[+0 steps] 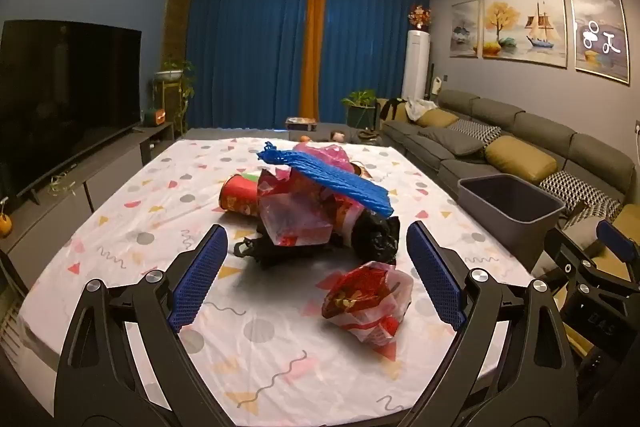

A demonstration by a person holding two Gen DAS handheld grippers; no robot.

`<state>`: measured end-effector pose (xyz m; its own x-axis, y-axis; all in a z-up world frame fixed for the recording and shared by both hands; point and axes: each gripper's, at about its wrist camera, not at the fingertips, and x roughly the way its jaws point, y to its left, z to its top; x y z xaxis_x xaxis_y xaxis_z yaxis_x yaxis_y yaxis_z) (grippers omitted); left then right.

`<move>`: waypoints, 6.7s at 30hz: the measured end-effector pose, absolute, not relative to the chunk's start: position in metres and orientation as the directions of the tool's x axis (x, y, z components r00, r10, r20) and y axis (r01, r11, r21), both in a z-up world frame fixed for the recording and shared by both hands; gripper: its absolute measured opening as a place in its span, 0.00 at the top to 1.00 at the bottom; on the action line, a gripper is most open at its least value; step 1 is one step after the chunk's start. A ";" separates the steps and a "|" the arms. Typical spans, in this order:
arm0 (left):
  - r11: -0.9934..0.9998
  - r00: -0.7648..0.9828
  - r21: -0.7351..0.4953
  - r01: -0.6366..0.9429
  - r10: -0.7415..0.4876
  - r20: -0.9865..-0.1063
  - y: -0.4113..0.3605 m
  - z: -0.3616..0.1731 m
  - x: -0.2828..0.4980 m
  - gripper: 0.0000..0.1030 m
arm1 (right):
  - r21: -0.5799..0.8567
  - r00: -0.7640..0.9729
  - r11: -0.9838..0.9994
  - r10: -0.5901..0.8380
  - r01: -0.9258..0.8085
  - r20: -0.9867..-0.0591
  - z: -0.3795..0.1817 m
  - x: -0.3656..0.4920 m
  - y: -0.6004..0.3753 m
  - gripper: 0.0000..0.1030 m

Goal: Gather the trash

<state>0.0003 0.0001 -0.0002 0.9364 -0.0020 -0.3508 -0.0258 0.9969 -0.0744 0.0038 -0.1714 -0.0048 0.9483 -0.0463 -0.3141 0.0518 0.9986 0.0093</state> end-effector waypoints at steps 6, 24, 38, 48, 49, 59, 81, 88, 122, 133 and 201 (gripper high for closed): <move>0.997 0.938 -0.070 -0.025 -0.001 -0.346 -0.001 0.000 0.000 0.13 | 0.012 0.948 0.998 -0.048 0.054 -0.316 -0.005 0.004 -0.171 0.05; 0.997 0.937 -0.078 -0.022 -0.007 -0.349 0.002 0.002 0.001 0.13 | 0.016 0.949 0.997 -0.062 0.070 -0.308 -0.002 0.006 -0.174 0.05; 0.997 0.936 -0.075 -0.024 -0.004 -0.353 -0.002 0.001 0.003 0.13 | 0.017 0.951 0.997 -0.071 0.079 -0.300 -0.002 0.007 -0.177 0.05; 0.997 0.935 -0.077 -0.022 -0.006 -0.354 -0.003 -0.002 0.005 0.13 | 0.017 0.951 0.997 -0.072 0.081 -0.299 -0.002 0.008 -0.178 0.05; 0.997 0.935 -0.078 -0.023 -0.006 -0.354 -0.003 -0.003 0.005 0.13 | 0.017 0.951 0.997 -0.073 0.082 -0.299 -0.002 0.008 -0.178 0.05; 0.997 0.934 -0.073 -0.018 -0.009 -0.357 -0.004 -0.008 0.007 0.13 | 0.014 0.952 0.996 -0.075 0.083 -0.296 -0.001 0.008 -0.178 0.05; 0.997 0.934 -0.080 -0.018 -0.011 -0.358 -0.002 -0.009 0.007 0.13 | 0.020 0.953 0.996 -0.077 0.087 -0.293 -0.002 0.008 -0.179 0.05; 0.996 0.934 -0.083 -0.014 -0.016 -0.357 0.000 -0.007 0.007 0.13 | 0.017 0.956 0.997 -0.071 0.079 -0.285 -0.001 0.009 -0.177 0.05; 0.979 0.871 -0.117 0.169 -0.203 -0.447 -0.022 -0.069 0.051 0.26 | 0.058 0.948 0.998 0.000 0.019 -0.317 -0.031 0.037 -0.178 0.10; 0.968 0.787 -0.141 0.206 -0.249 -0.565 -0.030 -0.098 0.082 0.53 | 0.056 0.935 0.998 0.040 -0.021 -0.353 -0.042 0.054 -0.175 0.22; 0.962 0.904 -0.174 0.211 -0.260 -0.341 -0.012 -0.005 0.052 0.96 | 0.033 0.958 0.989 0.147 -0.143 -0.247 -0.005 0.060 -0.167 0.92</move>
